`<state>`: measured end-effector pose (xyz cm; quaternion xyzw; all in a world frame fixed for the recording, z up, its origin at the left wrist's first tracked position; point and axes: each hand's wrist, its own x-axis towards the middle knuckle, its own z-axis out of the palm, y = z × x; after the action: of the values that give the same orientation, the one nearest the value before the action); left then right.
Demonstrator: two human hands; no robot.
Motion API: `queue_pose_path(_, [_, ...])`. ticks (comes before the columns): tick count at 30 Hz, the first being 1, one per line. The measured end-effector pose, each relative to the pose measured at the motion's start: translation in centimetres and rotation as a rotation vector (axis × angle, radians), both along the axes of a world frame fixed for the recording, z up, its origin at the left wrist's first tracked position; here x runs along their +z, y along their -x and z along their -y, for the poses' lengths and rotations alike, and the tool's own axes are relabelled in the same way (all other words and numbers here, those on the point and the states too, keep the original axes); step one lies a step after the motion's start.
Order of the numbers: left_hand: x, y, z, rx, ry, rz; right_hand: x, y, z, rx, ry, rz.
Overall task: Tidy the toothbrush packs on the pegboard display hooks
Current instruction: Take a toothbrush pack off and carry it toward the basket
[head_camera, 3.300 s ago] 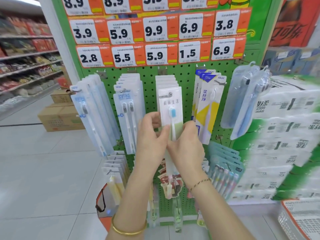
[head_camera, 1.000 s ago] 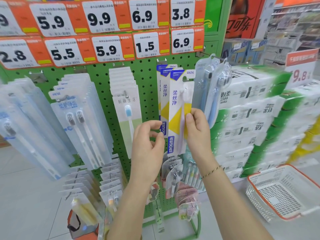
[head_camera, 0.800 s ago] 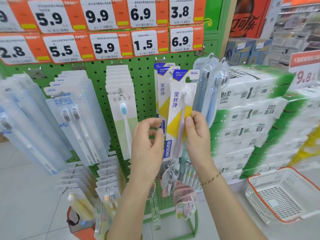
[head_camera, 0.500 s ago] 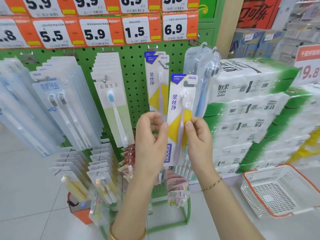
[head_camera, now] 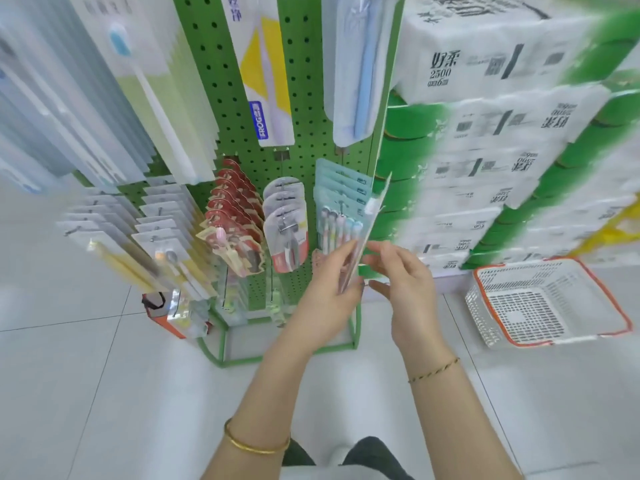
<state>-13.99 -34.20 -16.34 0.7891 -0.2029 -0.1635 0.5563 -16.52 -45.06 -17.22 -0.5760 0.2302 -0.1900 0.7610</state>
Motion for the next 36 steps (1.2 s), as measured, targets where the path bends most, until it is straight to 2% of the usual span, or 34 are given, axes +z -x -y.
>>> queue_pose_path(3, [-0.2, 0.5, 0.5, 0.05, 0.15, -0.231, -1.0, 0.4, 0.6, -0.006, 0.023, -0.082])
queue_pose_path(7, [-0.7, 0.8, 0.7, 0.087, 0.126, -0.303, -1.4, 0.3, 1.2, 0.009, 0.084, -0.117])
queue_pose_path(10, [-1.2, 1.0, 0.2, 0.147, 0.046, -0.24, -1.6, 0.5, 0.9, 0.037, 0.149, -0.087])
queue_pose_path(14, [-1.6, 0.8, -0.7, 0.218, -0.003, -0.163, -1.9, 1.2, -0.2, 0.184, 0.231, -0.07])
queue_pose_path(20, [0.5, -0.6, -1.1, 0.362, 0.177, -0.053, -0.9, 1.5, 0.0, 0.321, 0.181, 0.021])
queue_pose_path(26, [1.8, -0.5, -1.4, 0.342, 0.37, -0.208, -0.4, 1.9, 0.2, 0.365, 0.176, 0.093])
queue_pose_path(32, [1.4, 0.0, -0.9, 0.39, 0.392, -0.238, -0.6, 2.5, -0.1, 0.363, 0.197, 0.104])
queue_pose_path(36, [0.4, -0.1, -0.5, 0.376, 0.368, -0.267, -1.8, 3.1, -0.2, 0.317, 0.13, 0.076])
